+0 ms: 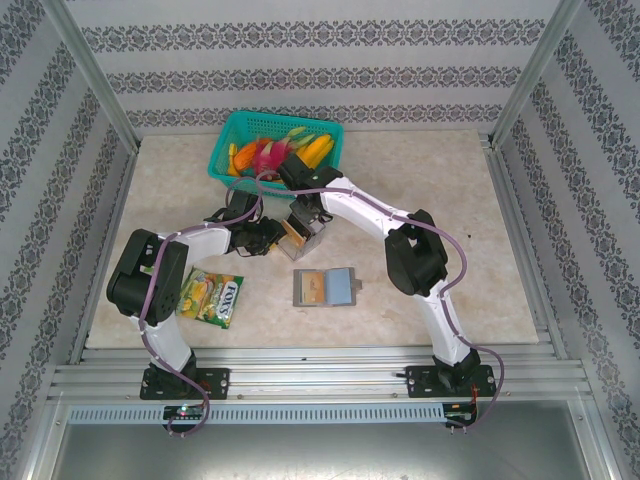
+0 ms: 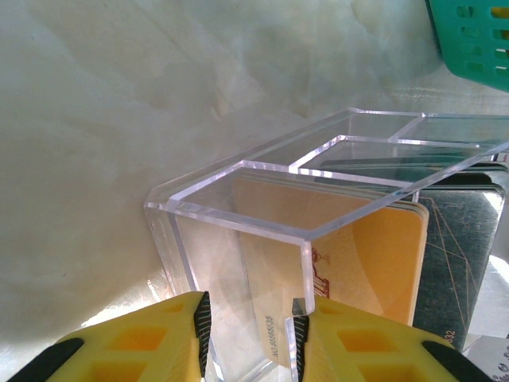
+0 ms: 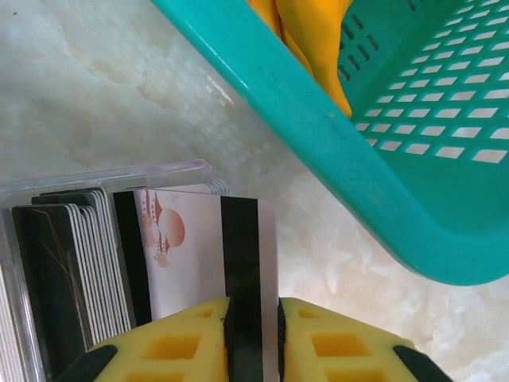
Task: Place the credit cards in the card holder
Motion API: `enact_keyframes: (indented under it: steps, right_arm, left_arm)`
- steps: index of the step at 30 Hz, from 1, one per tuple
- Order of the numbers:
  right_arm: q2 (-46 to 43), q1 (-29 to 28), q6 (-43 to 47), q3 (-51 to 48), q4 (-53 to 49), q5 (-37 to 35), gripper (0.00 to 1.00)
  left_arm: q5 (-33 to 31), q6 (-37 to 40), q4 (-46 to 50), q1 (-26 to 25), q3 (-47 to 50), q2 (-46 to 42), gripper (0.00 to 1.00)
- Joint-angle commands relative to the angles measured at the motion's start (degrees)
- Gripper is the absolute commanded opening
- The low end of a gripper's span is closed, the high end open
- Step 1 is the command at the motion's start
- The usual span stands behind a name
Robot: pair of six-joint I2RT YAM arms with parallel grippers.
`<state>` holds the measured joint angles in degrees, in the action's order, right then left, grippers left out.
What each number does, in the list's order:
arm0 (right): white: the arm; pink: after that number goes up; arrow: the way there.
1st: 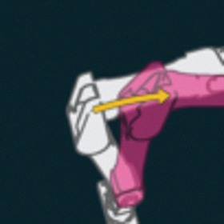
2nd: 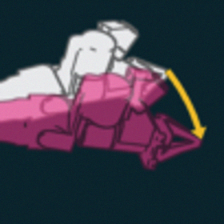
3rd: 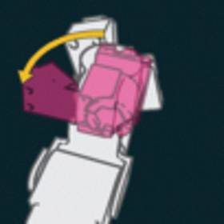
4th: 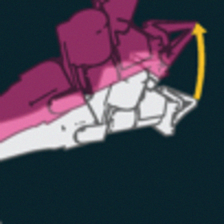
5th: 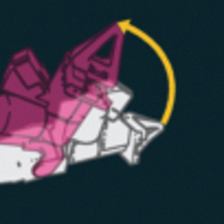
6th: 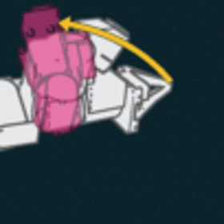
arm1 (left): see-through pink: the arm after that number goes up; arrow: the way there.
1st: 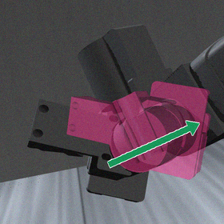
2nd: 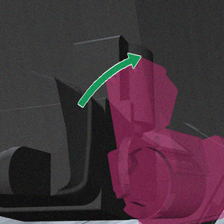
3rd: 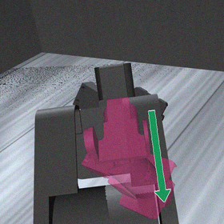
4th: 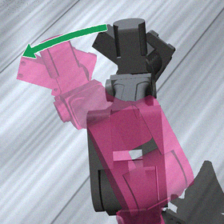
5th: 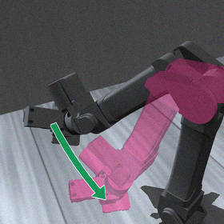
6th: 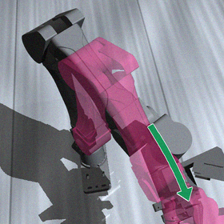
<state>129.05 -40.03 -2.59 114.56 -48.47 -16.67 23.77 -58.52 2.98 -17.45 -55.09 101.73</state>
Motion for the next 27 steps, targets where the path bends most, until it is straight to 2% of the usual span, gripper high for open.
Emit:
enact_keyframes:
  steps: [1, 3, 5, 10, 27]
  right_arm:
    - [-1.25, -0.18, 0.36, 1.30, -1.37, -0.28, 0.20]
    - [-1.35, -0.26, 0.46, 1.34, -1.42, -0.17, 0.14]
    - [-1.44, -0.32, 0.49, 1.47, -1.45, -0.45, 0.14]
    - [-2.80, -0.51, 0.33, 1.13, -1.43, -0.53, 0.07]
    - [-6.86, -0.49, -4.20, 2.16, -4.80, 7.45, 0.00]
  left_arm:
    - [-0.57, 0.73, 1.60, 0.75, 0.43, 0.13, 0.35]
    - [-0.55, 0.69, 1.67, 0.75, 0.35, 0.14, 0.36]
    - [-0.58, 0.69, 1.76, 0.75, 0.29, 0.19, 0.36]
    - [-0.55, 0.76, 1.85, 0.75, 0.31, 0.13, 0.36]
    - [-0.34, 0.77, 1.40, 0.75, 0.57, -0.84, 0.36]
